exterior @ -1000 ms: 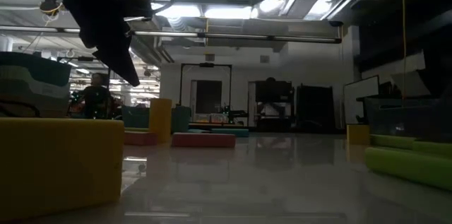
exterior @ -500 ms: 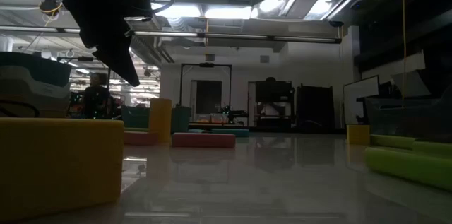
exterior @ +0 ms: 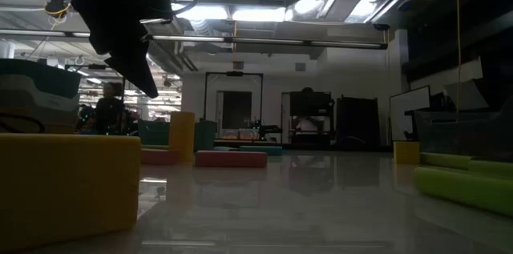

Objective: Sort blocks
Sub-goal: Put the blue block into the blue bin, then put the green block into the white bin

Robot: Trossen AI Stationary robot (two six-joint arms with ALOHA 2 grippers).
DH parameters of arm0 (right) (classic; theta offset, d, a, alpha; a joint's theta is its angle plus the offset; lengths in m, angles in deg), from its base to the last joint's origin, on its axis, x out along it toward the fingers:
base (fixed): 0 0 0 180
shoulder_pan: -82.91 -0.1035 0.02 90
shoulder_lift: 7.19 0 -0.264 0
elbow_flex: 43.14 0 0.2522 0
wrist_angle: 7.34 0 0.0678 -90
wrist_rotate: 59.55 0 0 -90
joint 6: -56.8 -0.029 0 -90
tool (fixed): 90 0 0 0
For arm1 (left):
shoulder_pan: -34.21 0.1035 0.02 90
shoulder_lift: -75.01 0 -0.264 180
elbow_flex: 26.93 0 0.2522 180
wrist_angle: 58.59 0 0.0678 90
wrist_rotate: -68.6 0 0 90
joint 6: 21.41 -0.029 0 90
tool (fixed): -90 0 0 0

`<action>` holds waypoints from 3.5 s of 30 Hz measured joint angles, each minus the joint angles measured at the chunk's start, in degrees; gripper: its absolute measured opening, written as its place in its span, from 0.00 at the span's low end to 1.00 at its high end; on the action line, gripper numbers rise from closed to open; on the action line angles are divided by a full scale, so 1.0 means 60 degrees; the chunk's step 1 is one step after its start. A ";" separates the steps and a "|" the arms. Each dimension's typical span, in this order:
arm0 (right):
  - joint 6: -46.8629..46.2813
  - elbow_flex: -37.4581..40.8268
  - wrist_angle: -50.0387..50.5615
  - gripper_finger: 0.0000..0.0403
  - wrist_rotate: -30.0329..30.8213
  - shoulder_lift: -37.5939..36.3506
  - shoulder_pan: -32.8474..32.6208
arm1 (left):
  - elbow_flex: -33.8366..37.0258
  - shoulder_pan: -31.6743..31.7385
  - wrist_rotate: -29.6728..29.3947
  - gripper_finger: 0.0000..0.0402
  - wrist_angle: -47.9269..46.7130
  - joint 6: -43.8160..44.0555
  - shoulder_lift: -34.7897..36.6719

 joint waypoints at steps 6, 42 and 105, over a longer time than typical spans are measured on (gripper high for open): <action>-0.0590 0.0000 -0.0283 0.30 0.0281 0.0000 -0.0199 | -0.0007 0.0000 -0.0009 0.46 0.0031 -0.0403 0.0000; -0.3967 0.0197 0.0180 0.30 0.1453 0.0004 -0.0432 | -0.0007 0.0000 0.0002 0.46 0.0031 -0.0333 0.0000; -0.3015 -0.0440 0.1535 0.56 0.1634 -0.0062 -0.0177 | -0.0044 0.2752 0.3269 0.46 0.0520 -0.3200 -0.2316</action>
